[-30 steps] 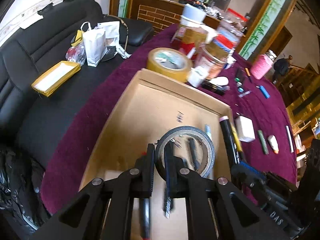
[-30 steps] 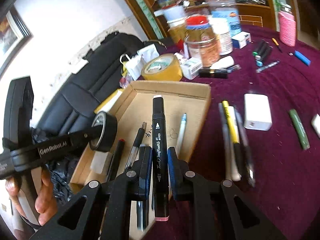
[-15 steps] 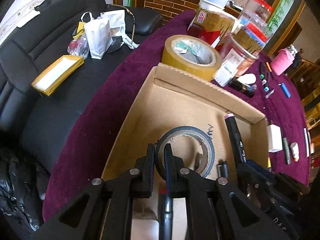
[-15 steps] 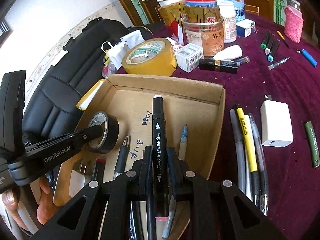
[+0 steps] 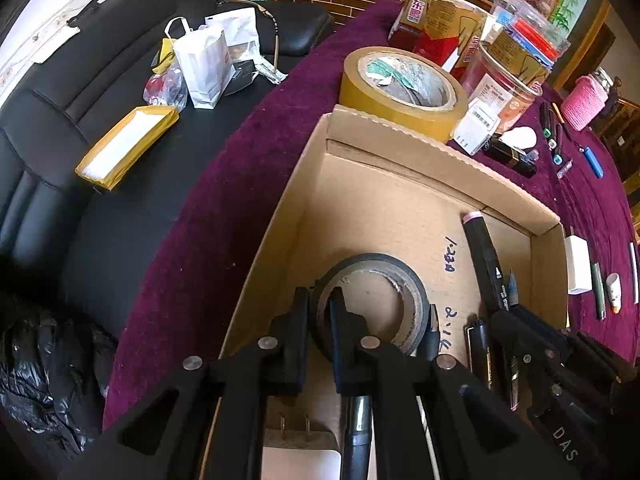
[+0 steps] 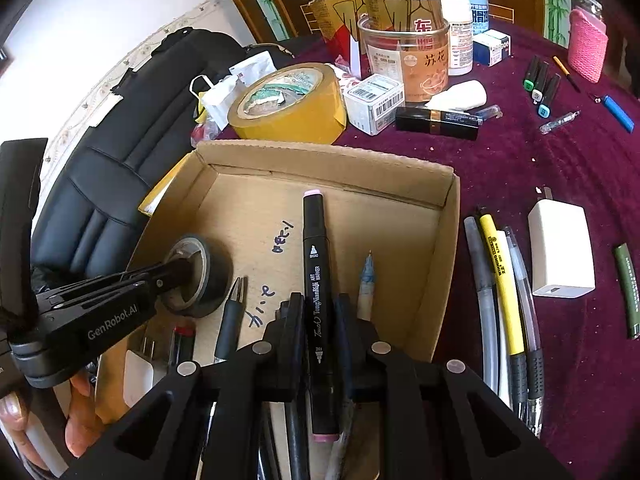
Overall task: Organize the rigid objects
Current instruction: 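Lower the marker and black tape roll into the tray and open both tools, then move both tools back over the cloth toward the green cylinder and glue bottle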
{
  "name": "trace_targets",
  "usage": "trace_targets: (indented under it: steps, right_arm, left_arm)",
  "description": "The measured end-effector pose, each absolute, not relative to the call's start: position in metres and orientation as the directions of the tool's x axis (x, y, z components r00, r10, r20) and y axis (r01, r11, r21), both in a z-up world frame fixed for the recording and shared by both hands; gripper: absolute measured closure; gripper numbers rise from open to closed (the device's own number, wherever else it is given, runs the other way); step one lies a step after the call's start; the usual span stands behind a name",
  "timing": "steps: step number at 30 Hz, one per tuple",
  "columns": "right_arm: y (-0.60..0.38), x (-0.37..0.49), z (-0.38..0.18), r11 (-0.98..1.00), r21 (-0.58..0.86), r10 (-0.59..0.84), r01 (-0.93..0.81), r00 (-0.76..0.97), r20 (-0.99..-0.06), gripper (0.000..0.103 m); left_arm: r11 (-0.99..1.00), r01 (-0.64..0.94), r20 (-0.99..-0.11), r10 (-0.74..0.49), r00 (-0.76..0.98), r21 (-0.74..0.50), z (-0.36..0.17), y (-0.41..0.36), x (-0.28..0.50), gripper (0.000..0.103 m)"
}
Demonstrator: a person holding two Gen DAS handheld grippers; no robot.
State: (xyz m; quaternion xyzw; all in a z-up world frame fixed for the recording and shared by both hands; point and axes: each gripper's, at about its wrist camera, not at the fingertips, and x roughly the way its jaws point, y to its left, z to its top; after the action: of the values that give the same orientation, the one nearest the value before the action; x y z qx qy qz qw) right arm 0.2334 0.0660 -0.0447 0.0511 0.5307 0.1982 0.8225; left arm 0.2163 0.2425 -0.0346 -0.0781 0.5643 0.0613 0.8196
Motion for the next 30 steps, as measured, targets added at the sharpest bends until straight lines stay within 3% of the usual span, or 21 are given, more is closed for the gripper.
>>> trace_targets:
  steps: [3, 6, 7, 9, 11, 16, 18, 21, 30]
  right_arm:
    - [0.065, 0.233, -0.045, 0.916, 0.300, 0.383, -0.266, 0.362, -0.850, 0.085]
    - [0.061, 0.233, -0.045, 0.907, 0.333, 0.410, -0.258, 0.357, -0.839, 0.083]
    - [0.059, 0.232, -0.044, 0.904, 0.339, 0.417, -0.260, 0.359, -0.835, 0.080]
    - [0.051, 0.230, -0.039, 0.894, 0.367, 0.442, -0.258, 0.368, -0.818, 0.059]
    - [0.046, 0.226, -0.034, 0.879, 0.400, 0.473, -0.259, 0.364, -0.803, 0.054]
    - [0.014, 0.197, -0.007, 0.791, 0.519, 0.611, -0.325, 0.371, -0.699, 0.053]
    - [-0.007, 0.176, 0.003, 0.744, 0.552, 0.667, -0.377, 0.381, -0.640, 0.045]
    - [-0.041, 0.150, 0.010, 0.719, 0.561, 0.695, -0.411, 0.395, -0.601, 0.044]
    - [-0.142, 0.117, -0.001, 0.782, 0.532, 0.623, -0.326, 0.453, -0.638, 0.044]
  left_arm:
    - [0.980, -0.193, -0.934, 0.021, 0.356, -0.051, -0.035, 0.243, 0.216, 0.091]
    - [0.980, -0.190, -0.932, 0.015, 0.362, -0.058, -0.033, 0.240, 0.215, 0.072]
    - [0.981, -0.181, -0.930, -0.004, 0.369, -0.076, -0.032, 0.239, 0.214, 0.064]
    - [0.981, -0.171, -0.923, -0.015, 0.384, -0.087, -0.029, 0.236, 0.213, 0.056]
    - [0.982, -0.175, -0.916, 0.003, 0.401, -0.074, -0.023, 0.233, 0.208, 0.046]
    - [0.980, -0.166, -0.882, -0.018, 0.471, -0.108, 0.007, 0.216, 0.183, 0.044]
    - [0.978, -0.159, -0.859, -0.034, 0.510, -0.132, 0.022, 0.202, 0.167, 0.037]
    - [0.975, -0.118, -0.822, -0.090, 0.562, -0.188, 0.042, 0.172, 0.142, 0.031]
    - [0.962, 0.032, -0.788, -0.240, 0.568, -0.271, 0.051, 0.061, 0.113, 0.031]
